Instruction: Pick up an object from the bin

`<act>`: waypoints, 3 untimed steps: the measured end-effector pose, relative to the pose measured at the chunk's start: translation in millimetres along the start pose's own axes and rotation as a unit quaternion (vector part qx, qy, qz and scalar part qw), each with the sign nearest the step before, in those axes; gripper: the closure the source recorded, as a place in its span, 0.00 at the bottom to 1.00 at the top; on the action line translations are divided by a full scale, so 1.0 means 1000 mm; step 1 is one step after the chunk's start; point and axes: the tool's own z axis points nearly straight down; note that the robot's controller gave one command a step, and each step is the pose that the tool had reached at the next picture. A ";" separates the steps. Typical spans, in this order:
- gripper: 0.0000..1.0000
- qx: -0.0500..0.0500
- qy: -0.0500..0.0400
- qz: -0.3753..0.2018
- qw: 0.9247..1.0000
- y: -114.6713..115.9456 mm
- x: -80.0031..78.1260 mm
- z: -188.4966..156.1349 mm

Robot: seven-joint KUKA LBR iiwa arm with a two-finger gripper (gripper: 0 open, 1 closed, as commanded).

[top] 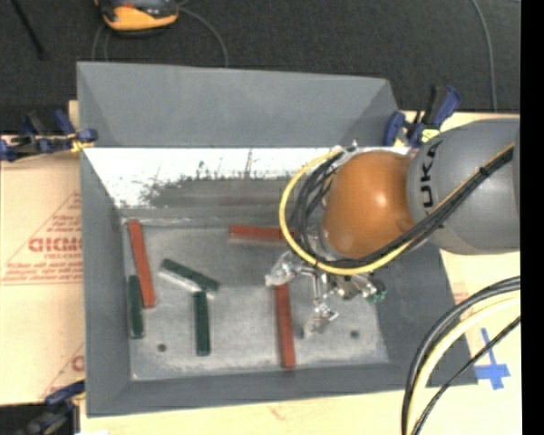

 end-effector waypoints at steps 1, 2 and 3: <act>0.00 0.001 -0.001 -0.151 0.989 0.013 -0.015 -0.040; 0.00 0.002 -0.003 -0.216 0.976 0.020 -0.020 0.009; 1.00 0.002 -0.002 -0.218 0.976 0.019 -0.020 0.004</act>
Offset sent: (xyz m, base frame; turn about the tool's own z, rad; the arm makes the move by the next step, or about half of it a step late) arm 0.0049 0.0294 -0.0177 -0.4399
